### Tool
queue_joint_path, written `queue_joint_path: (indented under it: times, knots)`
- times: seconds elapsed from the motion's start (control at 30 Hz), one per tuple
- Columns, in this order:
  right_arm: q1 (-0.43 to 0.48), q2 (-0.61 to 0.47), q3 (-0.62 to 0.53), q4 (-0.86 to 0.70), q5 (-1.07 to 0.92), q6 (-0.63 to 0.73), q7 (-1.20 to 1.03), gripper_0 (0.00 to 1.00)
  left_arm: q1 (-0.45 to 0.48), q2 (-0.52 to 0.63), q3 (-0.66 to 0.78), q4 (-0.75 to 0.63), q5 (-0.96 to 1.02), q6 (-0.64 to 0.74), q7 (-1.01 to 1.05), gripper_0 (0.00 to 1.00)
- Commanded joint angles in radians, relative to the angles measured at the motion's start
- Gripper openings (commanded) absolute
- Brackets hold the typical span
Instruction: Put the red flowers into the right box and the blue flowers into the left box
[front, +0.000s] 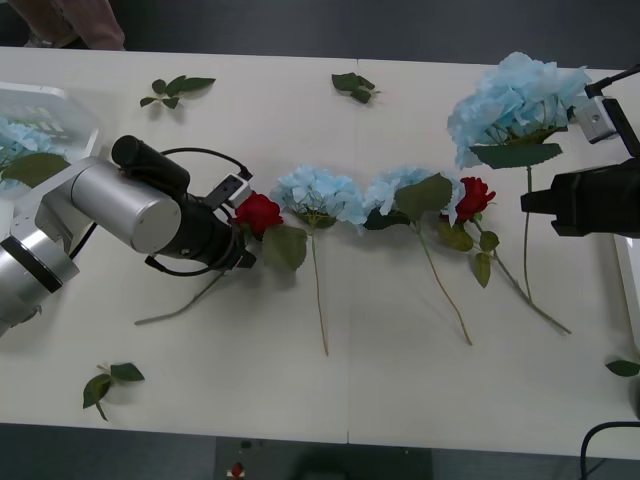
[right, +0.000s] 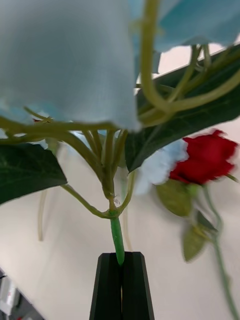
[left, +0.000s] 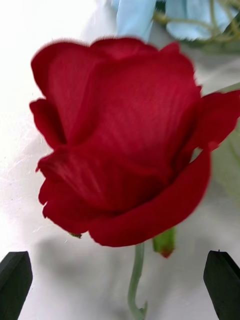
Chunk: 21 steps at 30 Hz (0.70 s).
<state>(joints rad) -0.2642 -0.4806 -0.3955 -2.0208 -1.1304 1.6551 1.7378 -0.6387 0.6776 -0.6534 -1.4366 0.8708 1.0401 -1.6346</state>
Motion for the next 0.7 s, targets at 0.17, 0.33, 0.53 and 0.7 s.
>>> queue_joint_path:
  times: [0.17, 0.33, 0.53, 0.7]
  knots:
    - [-0.087, 0.020, 0.014, -0.002, -0.213, -0.017, 0.072, 0.00, -0.035, -0.006, 0.000, 0.027, -0.033, -0.008, -0.033, 1.00]
    - [-0.107, 0.023, 0.027, -0.002, -0.365, -0.078, 0.063, 0.00, -0.039, -0.032, 0.000, 0.054, -0.052, -0.008, -0.031, 0.99]
    - [-0.127, 0.023, 0.067, 0.007, -0.480, -0.166, 0.054, 0.00, -0.041, -0.038, -0.009, 0.056, -0.072, -0.008, -0.031, 0.67]
    - [-0.139, 0.027, 0.098, 0.039, -0.557, -0.210, 0.051, 0.00, -0.050, -0.036, -0.035, 0.054, -0.092, -0.018, -0.019, 0.27]
